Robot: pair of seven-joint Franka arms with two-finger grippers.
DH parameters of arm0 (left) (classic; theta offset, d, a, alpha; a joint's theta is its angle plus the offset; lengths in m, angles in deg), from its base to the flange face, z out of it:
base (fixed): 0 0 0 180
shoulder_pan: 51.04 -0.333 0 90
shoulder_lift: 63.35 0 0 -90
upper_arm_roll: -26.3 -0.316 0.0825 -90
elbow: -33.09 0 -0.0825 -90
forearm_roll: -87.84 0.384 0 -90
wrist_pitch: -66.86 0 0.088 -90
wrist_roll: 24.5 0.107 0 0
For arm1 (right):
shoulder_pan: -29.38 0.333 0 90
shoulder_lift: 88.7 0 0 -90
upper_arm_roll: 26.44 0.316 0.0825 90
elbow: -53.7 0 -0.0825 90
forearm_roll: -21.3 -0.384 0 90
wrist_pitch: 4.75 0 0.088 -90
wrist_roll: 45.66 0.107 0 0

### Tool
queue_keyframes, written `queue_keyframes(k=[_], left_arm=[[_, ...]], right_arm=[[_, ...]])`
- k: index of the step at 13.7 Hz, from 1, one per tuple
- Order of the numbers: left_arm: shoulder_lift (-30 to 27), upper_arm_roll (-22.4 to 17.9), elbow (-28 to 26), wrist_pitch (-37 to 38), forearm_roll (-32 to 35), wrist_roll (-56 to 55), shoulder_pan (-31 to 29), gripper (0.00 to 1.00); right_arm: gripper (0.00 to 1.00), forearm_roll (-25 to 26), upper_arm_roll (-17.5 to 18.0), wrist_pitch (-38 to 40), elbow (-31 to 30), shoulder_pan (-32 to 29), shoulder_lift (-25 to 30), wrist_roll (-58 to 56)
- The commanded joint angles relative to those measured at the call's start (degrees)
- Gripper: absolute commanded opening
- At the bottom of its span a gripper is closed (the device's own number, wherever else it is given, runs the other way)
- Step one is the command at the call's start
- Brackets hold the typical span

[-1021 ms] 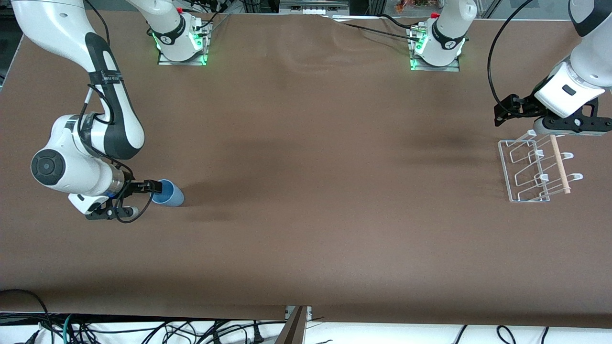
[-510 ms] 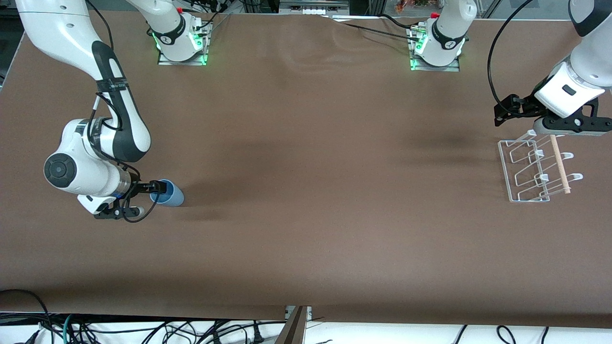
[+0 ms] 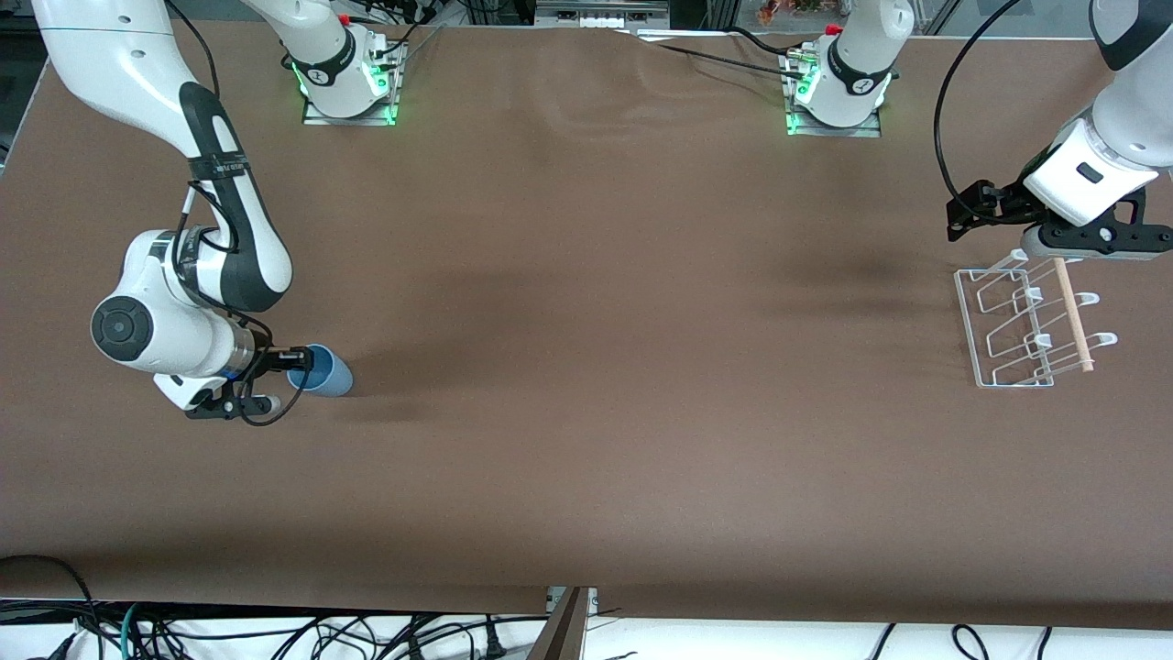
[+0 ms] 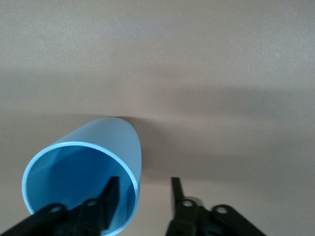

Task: Transfer cup to left arm and place on rack
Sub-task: 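Close the right gripper on the blue cup's rim, then lift the cup with the right gripper while the left gripper approaches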

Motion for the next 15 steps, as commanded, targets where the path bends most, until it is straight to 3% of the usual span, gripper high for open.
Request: queue_keyframes(k=[1,7,15], left_arm=[[0.2,0.3,1.0,1.2,-1.1,-0.2,-0.3,1.0],[1.2,0.3,2.7,1.2,-1.1,-0.3,-0.1,1.0],[1.2,0.4,2.8,1.2,-1.1,-0.3,0.0,1.0]], right_arm=[[0.0,-0.7,0.9,-0.4,-0.5,-0.7,0.3,-0.1],[0.0,-2.2,2.1,-0.3,1.8,-0.6,0.1,-0.3],[0.0,-20.8,12.5,4.1,9.5,-0.1,0.6,1.0]])
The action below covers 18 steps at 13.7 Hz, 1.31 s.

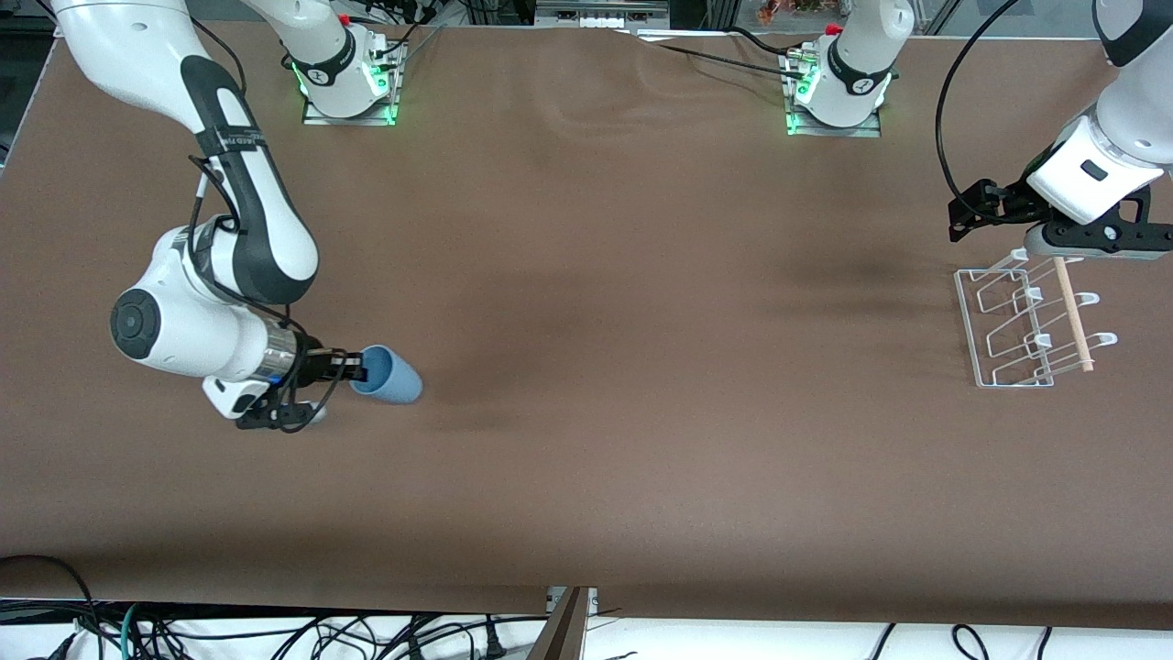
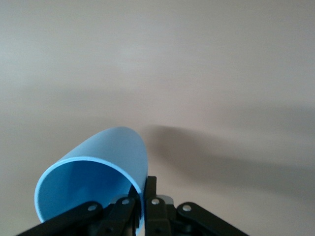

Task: Transfer cup to left arm and place on rack
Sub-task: 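Lift the cup with the right gripper while the left gripper approaches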

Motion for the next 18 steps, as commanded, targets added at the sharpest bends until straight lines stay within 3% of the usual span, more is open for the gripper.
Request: queue_keyframes(k=[1,4,6,10,14,18], left_arm=[[1.0,0.1,1.9,1.1,-1.1,-0.3,-0.1,1.0],[1.0,0.1,1.9,1.1,-1.1,-0.3,-0.1,1.0],[1.4,0.1,1.9,1.2,-1.6,-0.2,-0.1,1.0],[4.8,0.2,2.0,3.6,-12.2,1.9,1.6,1.0],[11.3,0.2,9.1,3.6,-13.4,18.8,3.8,1.0],[17.9,0.1,14.1,2.2,-24.7,31.3,3.0,1.0]], right_arm=[[0.0,-7.5,4.0,1.7,2.4,-0.1,0.3,3.0],[0.0,-13.8,7.8,1.4,6.0,1.9,-0.5,11.8],[0.0,-15.7,8.1,0.9,8.7,4.5,-2.5,16.1],[0.0,-21.2,8.1,0.4,15.4,9.6,-6.7,19.6],[0.0,-28.3,8.2,-1.2,15.5,12.3,-7.4,19.6],[0.0,-33.1,8.2,-1.3,17.2,14.2,-7.9,19.6]])
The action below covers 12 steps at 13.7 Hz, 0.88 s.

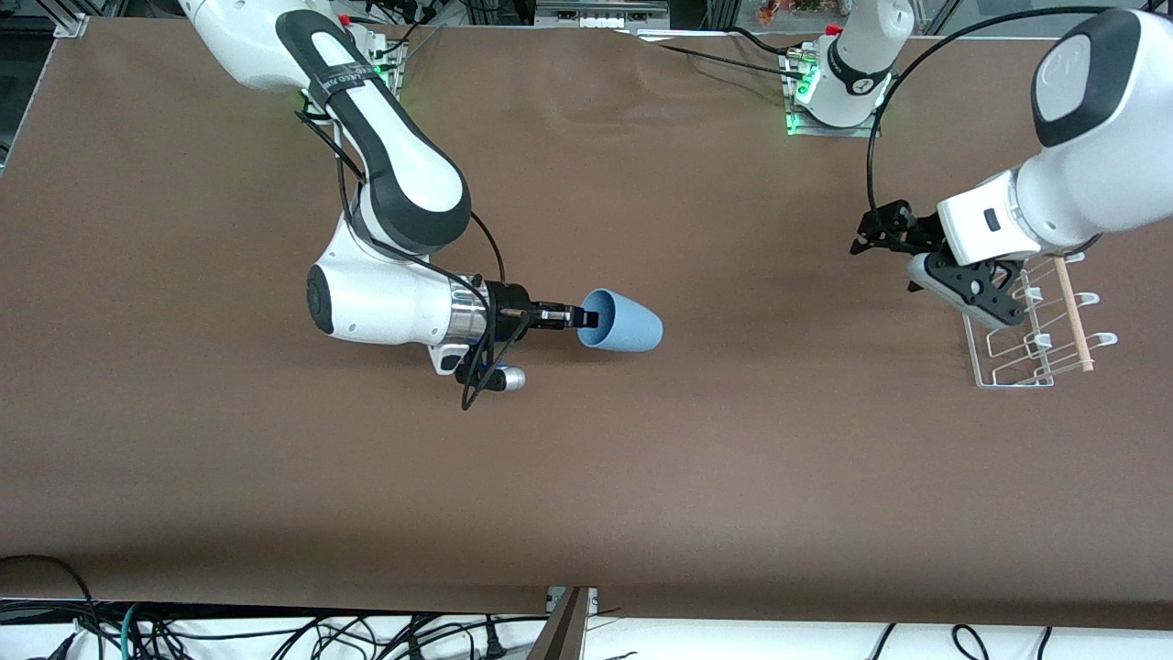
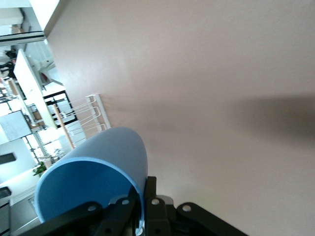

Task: Transfer cup to left arm and place on rack
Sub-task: 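Lift the cup with the right gripper while the left gripper approaches, then close the left gripper around the cup body beside the right gripper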

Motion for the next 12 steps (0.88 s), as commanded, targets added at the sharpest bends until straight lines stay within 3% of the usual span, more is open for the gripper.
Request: queue_keyframes(k=[1,6,12], left_arm=[[5.2,-0.2,4.6,-1.3,-6.1,9.3,0.0,1.0],[10.7,0.7,4.7,-7.0,-15.4,31.4,2.3,1.0],[11.0,0.8,3.9,-12.6,-23.1,52.1,4.6,1.0]], right_arm=[[0.0,-2.9,0.1,-0.1,4.2,1.7,-2.1,0.8],[0.0,-4.7,0.1,-1.6,5.8,3.6,-3.5,0.8],[0.0,-6.0,0.1,-1.6,5.8,3.9,-3.5,0.8]])
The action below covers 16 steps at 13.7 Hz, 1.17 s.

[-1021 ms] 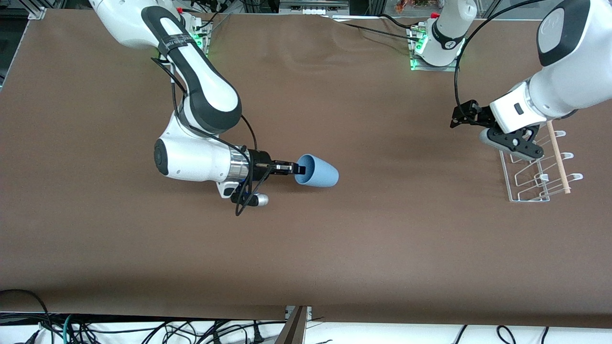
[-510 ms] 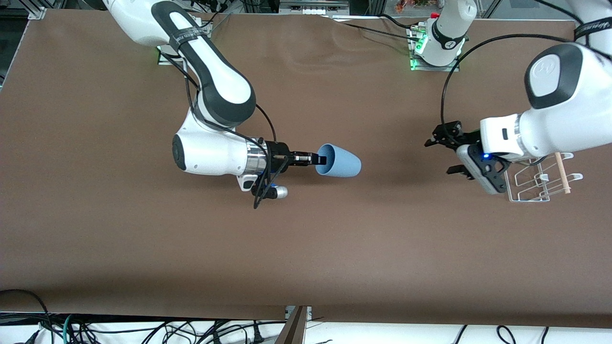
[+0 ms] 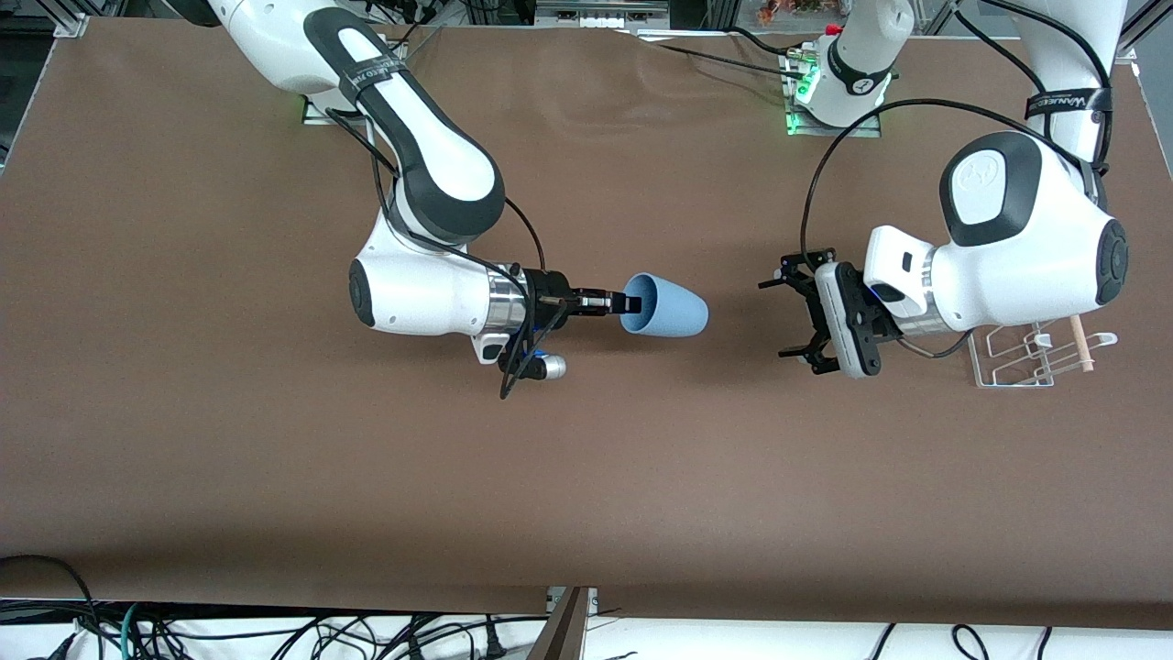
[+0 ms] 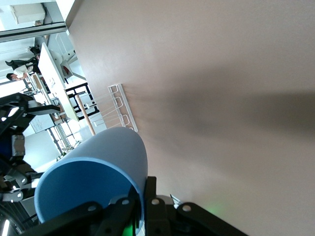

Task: Transfer cup to left arm and place on rack
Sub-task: 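Close the left gripper around the cup body beside the right gripper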

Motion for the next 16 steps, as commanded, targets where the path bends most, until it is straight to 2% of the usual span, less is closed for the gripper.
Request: queue_keyframes(k=[1,5,11,16], left_arm=[[0.6,-0.4,0.5,-3.2,-3.6,9.6,1.8,1.0],[0.9,-0.4,-1.9,-9.5,-5.7,10.6,6.2,1.0],[0.2,1.2,-5.8,-10.9,-5.8,15.8,6.2,1.0],[-0.4,2.9,-6.8,-14.5,-9.4,16.1,6.3,1.0]], right_arm=[[0.0,-1.4,0.1,-0.3,2.0,0.3,-1.0,0.4],[0.0,-1.5,0.1,-0.3,2.0,0.3,-1.0,0.4],[0.0,-1.6,0.1,-0.3,2.1,0.2,-1.0,0.4],[0.0,-2.2,0.1,-0.3,2.1,0.2,-0.9,0.3]])
